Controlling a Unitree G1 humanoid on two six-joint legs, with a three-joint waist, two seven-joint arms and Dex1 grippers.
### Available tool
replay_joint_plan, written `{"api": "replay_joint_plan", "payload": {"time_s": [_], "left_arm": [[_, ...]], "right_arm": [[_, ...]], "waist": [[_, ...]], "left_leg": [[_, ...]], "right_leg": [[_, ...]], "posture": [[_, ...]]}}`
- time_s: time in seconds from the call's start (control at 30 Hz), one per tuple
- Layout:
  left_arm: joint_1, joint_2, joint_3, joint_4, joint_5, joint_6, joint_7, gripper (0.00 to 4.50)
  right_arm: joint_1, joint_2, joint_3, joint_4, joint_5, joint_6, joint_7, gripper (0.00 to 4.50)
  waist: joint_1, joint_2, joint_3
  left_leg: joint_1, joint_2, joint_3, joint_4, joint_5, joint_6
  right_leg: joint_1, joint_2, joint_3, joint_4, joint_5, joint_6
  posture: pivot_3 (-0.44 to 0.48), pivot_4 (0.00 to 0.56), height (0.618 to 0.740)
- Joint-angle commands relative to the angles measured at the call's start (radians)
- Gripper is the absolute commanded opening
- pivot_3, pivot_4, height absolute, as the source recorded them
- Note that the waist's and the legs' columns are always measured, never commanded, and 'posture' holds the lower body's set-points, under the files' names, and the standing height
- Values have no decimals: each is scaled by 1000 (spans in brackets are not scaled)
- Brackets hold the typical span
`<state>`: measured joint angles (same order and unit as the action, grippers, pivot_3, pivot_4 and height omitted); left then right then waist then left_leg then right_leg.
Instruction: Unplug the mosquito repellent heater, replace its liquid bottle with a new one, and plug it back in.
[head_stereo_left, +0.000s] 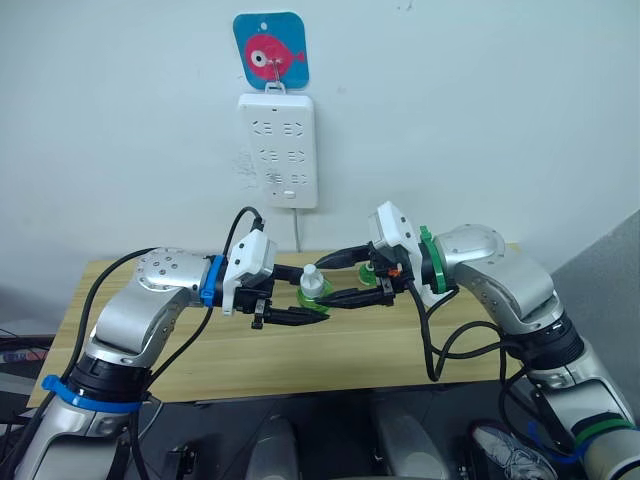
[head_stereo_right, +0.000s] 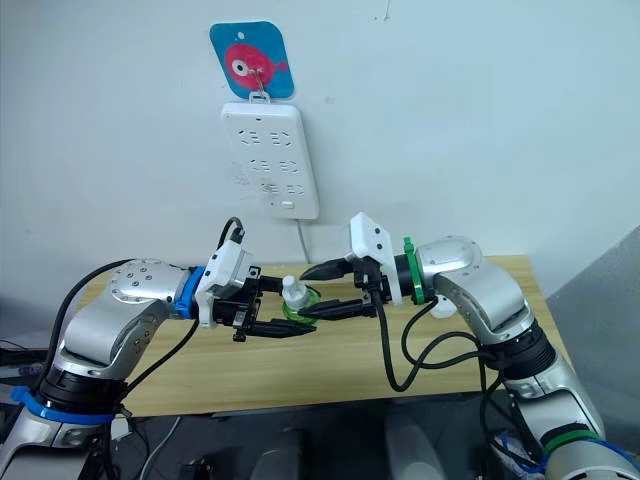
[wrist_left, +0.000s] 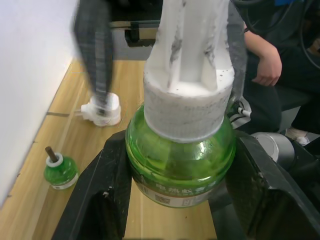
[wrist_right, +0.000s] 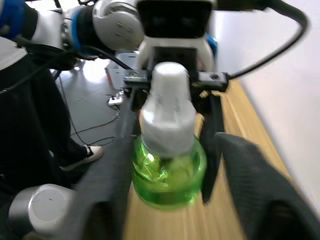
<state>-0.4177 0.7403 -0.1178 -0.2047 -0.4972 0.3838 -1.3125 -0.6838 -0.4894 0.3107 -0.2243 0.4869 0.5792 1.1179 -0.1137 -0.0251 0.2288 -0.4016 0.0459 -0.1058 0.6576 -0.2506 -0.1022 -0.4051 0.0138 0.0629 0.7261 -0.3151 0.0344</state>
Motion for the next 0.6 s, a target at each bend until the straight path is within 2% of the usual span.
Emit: {"api": "replay_joint_plan", "payload": {"time_s": [0.03,0.07,0.2,0.33,0.43,0.6], "left_arm": [[-6,1,24,-17,1,-21,8,2256],[-7,-3,25,-6,7,-27,16,2256],[-18,-24,29,27,22,-47,48,2256],[-30,-43,25,34,32,-49,61,2256],[-30,-50,17,31,36,-53,61,2256],[-31,-65,6,22,42,-58,65,2256]], "right_arm": [[21,-76,-92,-43,17,-2,13,4259],[35,-113,-115,-78,38,23,19,4500],[83,-161,-138,-211,82,85,-20,4500],[121,-80,-99,-299,15,82,-177,4500],[128,55,-34,-303,-77,61,-354,4500],[100,147,0,-248,-165,38,-457,4500]], "waist": [[3,0,0],[5,0,0],[4,0,0],[-5,0,0],[-9,0,0],[-8,0,0]], "left_leg": [[0,0,0,0,0,0],[0,0,0,0,0,0],[-1,0,0,-1,0,1],[1,1,0,-3,0,1],[1,1,1,-4,0,0],[0,1,1,-4,0,0]], "right_leg": [[0,0,0,0,0,0],[0,0,0,-1,0,0],[0,0,0,-2,0,0],[0,1,1,-2,0,0],[0,1,1,-2,0,0],[0,0,1,-4,0,0]], "posture": [[-120,178,725],[-124,179,725],[-133,178,725],[-138,178,725],[-147,176,725],[-150,175,725]]}}
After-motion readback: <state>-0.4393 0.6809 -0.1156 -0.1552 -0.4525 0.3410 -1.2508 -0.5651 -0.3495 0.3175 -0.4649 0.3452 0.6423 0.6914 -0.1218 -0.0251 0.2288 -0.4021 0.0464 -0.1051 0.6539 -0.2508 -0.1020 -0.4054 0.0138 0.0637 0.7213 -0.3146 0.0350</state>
